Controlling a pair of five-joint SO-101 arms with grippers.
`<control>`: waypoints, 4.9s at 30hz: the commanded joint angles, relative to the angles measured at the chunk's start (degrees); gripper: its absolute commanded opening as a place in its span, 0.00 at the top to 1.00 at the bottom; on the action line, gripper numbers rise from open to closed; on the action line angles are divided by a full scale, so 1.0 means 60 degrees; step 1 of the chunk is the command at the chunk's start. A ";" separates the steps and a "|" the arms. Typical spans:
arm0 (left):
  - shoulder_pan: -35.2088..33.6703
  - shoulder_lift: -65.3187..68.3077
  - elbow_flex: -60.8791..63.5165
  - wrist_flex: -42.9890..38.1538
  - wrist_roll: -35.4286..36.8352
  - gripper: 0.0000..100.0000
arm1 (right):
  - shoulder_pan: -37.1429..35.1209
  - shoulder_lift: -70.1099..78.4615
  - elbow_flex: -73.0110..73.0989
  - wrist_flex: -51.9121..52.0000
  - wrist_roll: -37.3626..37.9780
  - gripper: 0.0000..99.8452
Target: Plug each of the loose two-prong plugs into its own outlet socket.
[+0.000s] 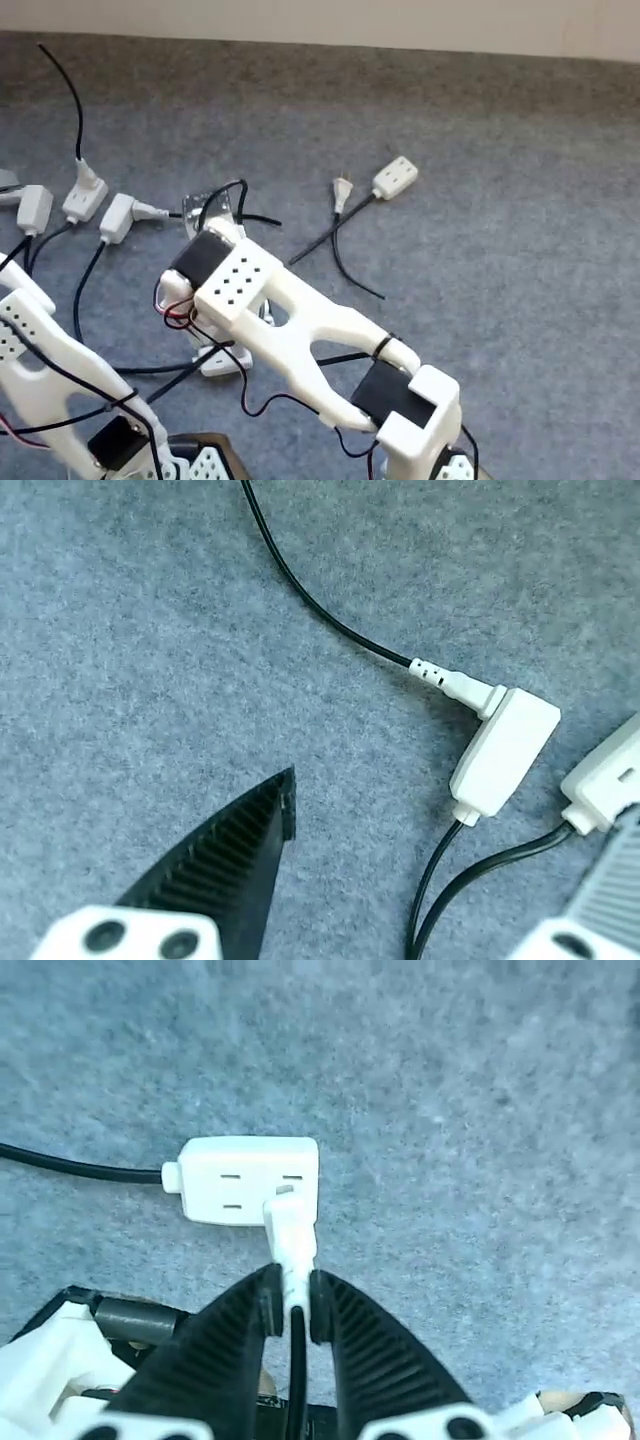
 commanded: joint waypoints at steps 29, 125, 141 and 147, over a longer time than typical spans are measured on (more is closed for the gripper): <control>-0.0066 -0.0007 -0.0520 -0.0029 -0.0103 0.55 | -0.0081 -0.0066 0.0007 0.0374 -0.0088 0.99; 0.9297 -1.2037 2.0037 -0.1509 -0.5055 0.65 | 0.8842 -1.5421 1.6842 -0.6630 0.9363 0.65; 0.9458 -1.2022 2.3553 -0.5817 -0.4469 0.71 | 0.8813 -1.7150 1.7692 -0.6454 0.9597 0.65; 0.9414 -1.2051 2.3216 -0.6212 -0.4352 0.96 | 0.8813 -1.7150 1.7722 -0.6454 0.9568 0.65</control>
